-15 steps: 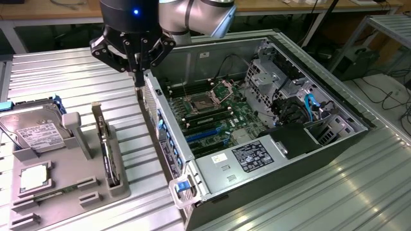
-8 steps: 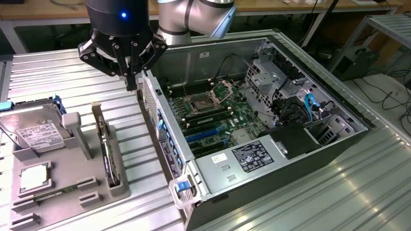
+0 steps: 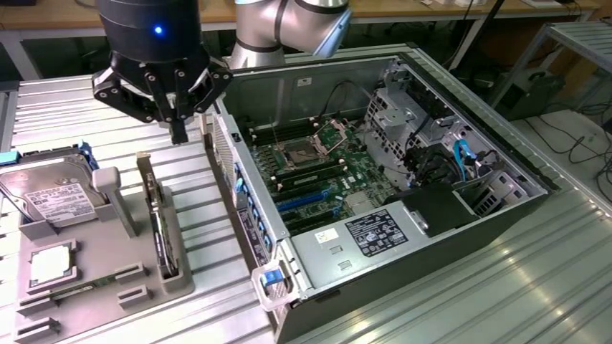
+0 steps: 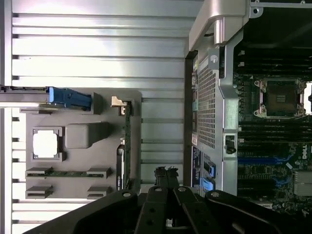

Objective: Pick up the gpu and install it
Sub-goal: 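Reach for the gpu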

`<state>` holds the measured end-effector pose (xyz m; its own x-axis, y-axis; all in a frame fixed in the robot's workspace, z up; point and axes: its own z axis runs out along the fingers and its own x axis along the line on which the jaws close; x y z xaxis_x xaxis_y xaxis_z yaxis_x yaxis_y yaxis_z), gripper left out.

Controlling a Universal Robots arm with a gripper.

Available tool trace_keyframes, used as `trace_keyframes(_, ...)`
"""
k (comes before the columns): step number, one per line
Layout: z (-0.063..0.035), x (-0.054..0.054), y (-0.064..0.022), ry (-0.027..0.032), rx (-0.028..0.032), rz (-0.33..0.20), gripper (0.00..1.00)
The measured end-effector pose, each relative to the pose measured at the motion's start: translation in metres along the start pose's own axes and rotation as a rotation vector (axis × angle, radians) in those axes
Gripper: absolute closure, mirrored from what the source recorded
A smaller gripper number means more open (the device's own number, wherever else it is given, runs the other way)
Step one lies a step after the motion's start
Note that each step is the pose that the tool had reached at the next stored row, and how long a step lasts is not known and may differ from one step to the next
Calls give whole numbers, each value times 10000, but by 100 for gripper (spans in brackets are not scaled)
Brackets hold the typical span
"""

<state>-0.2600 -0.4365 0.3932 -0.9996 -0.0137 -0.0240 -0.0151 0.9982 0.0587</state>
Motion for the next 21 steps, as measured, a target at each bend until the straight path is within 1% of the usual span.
trace_keyframes(4,-6,134,-43,3,-7,-51,89)
trace_keyframes(7,-10,209,-63,6,-10,-79,89)
trace_keyframes(8,-11,256,-76,6,-12,-97,89)
trace_keyframes(9,-13,327,-97,7,-19,-124,89)
trace_keyframes(13,-18,421,-122,10,-25,-162,89)
trace_keyframes(17,-24,536,-170,14,-38,-227,89)
trace_keyframes(21,-24,555,-179,14,-41,-243,89)
